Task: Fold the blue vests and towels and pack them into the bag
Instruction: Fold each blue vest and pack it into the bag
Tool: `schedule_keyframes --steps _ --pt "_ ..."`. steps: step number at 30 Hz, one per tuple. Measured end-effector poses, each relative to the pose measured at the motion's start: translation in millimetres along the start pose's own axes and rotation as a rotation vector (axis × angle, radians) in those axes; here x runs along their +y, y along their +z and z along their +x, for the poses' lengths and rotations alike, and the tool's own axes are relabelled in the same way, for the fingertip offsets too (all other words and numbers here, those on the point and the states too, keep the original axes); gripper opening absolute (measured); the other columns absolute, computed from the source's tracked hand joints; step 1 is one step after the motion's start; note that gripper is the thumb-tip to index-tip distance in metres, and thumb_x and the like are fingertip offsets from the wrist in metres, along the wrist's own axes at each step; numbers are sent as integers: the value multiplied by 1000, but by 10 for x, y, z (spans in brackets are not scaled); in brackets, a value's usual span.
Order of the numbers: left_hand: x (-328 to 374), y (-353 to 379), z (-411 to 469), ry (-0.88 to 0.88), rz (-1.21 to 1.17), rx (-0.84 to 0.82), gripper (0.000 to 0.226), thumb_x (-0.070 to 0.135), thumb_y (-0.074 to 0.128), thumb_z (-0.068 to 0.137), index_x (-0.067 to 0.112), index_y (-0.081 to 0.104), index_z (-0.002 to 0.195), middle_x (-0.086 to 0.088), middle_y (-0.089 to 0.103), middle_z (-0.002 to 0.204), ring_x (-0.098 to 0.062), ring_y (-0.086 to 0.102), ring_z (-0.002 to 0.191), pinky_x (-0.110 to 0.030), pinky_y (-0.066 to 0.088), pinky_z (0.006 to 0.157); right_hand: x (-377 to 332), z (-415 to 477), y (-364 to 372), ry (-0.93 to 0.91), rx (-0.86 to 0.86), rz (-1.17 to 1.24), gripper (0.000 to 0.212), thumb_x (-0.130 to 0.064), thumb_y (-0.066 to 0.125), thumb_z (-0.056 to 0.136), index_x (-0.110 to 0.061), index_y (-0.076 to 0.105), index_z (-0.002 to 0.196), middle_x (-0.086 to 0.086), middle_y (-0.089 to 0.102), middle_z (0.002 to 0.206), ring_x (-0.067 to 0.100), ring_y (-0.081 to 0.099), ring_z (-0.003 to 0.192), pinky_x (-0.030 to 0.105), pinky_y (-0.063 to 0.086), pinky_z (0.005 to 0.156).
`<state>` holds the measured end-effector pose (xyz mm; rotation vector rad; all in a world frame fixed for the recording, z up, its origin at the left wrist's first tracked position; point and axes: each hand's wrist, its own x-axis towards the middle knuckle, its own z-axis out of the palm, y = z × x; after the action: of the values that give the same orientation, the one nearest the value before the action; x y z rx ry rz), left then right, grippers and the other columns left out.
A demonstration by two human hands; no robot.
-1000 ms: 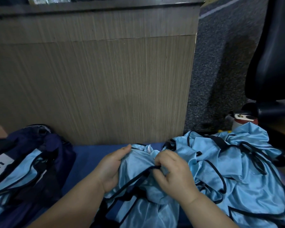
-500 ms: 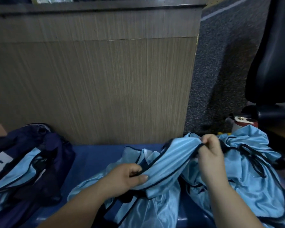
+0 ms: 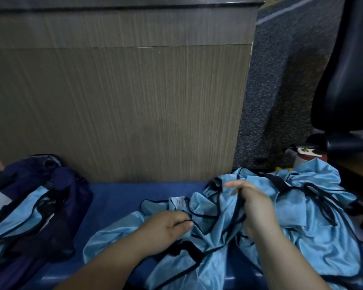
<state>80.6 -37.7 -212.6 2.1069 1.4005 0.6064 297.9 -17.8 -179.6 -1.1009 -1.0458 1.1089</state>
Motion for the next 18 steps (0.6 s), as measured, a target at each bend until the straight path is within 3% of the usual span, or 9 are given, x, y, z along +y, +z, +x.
schedule_keyframes --steps 1,4,6,8,9,12,15,18 --pt "41 23 15 10 -8 17 29 42 51 98 30 55 71 20 54 67 3 50 65 -16 37 61 23 -59 70 -18 -68 -87 39 -17 38 73 -18 77 74 0 74 83 19 66 88 35 51 88" --pt "107 43 52 11 -74 100 24 36 56 96 38 57 72 24 57 66 6 52 65 -12 38 62 95 -182 224 -45 -293 -313 38 -30 38 68 -21 74 77 -12 69 80 1 60 77 21 45 72" --pt "126 14 68 -1 -140 136 22 30 58 96 39 60 76 27 59 69 7 55 69 -11 39 66 186 -216 288 -34 -466 -422 35 -41 46 71 -30 73 91 -24 68 88 -8 60 85 18 45 78" --pt "123 -21 82 -17 -240 168 20 22 60 95 33 64 79 24 62 71 7 56 70 -11 41 68 287 -236 328 -11 -563 -484 40 -55 59 72 -36 69 105 -16 71 95 -2 64 90 22 49 86" --pt "115 -38 83 -31 -273 183 19 19 61 94 29 64 78 22 62 68 6 55 68 -13 41 68 319 -245 340 -6 -578 -505 40 -55 64 73 -36 68 108 -12 71 90 0 65 84 23 50 82" --pt "62 -91 57 -74 -285 184 17 21 67 90 24 63 74 18 59 63 3 53 63 -15 41 65 314 -232 336 -54 -568 -530 6 -24 68 87 -29 67 91 -17 59 58 -4 51 53 16 41 58" --pt "5 -180 18 -88 -238 194 22 27 73 85 20 59 70 13 57 62 1 52 60 -15 41 60 265 -133 226 -59 -444 -562 24 -14 66 88 -28 67 68 -14 52 51 1 45 49 22 38 55" --pt "-68 -339 -16 -104 -204 268 33 30 73 85 20 52 62 10 50 58 -1 46 57 -18 37 58 197 -20 71 -64 -147 -589 23 -17 63 84 -29 65 64 -11 54 51 7 50 51 26 40 55"
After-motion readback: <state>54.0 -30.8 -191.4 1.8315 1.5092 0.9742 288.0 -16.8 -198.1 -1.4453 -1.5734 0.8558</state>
